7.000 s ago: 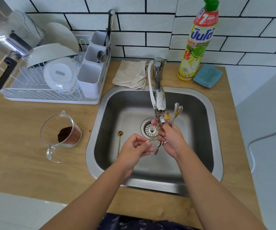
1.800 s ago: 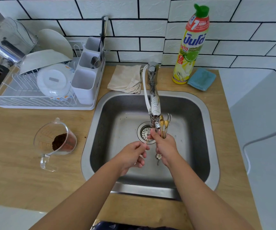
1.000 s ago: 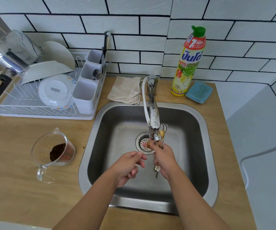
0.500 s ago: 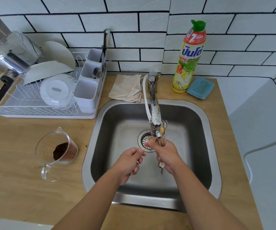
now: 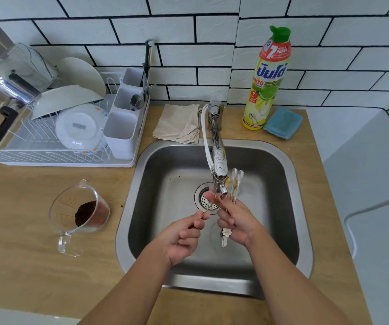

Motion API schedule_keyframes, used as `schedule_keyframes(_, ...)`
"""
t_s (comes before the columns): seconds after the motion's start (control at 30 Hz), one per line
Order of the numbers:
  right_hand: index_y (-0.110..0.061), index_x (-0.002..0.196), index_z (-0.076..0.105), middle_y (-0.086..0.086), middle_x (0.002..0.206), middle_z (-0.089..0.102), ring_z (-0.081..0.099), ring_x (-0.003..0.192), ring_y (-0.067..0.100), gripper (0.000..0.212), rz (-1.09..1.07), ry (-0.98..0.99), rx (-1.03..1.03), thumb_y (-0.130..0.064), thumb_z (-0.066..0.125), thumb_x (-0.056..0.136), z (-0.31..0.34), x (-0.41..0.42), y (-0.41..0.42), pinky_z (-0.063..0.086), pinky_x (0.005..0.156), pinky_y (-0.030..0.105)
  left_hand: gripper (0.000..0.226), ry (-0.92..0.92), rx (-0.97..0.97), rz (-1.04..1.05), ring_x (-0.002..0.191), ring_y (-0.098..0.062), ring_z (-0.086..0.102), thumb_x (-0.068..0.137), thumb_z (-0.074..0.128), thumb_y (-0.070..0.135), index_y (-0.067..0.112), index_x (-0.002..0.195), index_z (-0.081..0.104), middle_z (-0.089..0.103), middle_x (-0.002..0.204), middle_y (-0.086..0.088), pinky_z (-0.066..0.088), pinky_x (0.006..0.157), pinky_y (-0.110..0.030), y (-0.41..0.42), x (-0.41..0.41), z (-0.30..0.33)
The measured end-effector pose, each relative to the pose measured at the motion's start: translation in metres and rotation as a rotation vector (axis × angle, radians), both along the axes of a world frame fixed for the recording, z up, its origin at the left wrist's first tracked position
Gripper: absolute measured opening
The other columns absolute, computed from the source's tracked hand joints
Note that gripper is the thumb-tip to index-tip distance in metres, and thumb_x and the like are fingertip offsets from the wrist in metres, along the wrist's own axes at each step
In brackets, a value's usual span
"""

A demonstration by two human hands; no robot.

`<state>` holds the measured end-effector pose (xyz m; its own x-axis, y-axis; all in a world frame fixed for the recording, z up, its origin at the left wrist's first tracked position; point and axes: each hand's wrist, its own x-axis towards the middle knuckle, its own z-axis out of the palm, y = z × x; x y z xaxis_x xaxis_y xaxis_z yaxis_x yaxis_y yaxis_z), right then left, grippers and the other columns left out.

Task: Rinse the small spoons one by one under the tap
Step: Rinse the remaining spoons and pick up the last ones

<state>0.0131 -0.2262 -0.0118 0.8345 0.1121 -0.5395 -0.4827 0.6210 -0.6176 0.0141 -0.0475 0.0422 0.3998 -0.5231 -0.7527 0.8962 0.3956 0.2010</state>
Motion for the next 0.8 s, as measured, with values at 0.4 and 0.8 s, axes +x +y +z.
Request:
schedule_keyframes(0.4, -0.01, 0.077, 0.081, 0.011, 0.084, 0.075, 0.025, 0.041, 0.007, 0.022, -0.251, 0.233, -0.382, -0.029, 0.082, 0.088, 0.0, -0.009, -0.002, 0.021, 0.035, 0.02, 0.021, -0.795, 0.784, -0.477, 0.071, -0.009, 0.053, 0.104, 0.054, 0.028, 0.022, 0.101, 0.074, 0.065, 0.084, 0.004, 0.04, 0.06, -0.021, -0.027, 0.013, -0.025)
schedule_keyframes(0.8, -0.008, 0.091, 0.074, 0.009, 0.102, 0.08, 0.034, 0.039, 0.003, 0.02, -0.46, 0.154, -0.206, -0.027, 0.069, 0.098, 0.014, -0.005, -0.028, 0.026, 0.037, 0.016, 0.023, -0.52, 0.563, -0.167, 0.041, -0.008, 0.05, 0.101, 0.059, 0.025, 0.006, 0.092, 0.068, 0.062, 0.057, 0.001, 0.041, 0.041, -0.019, -0.072, 0.028, -0.028)
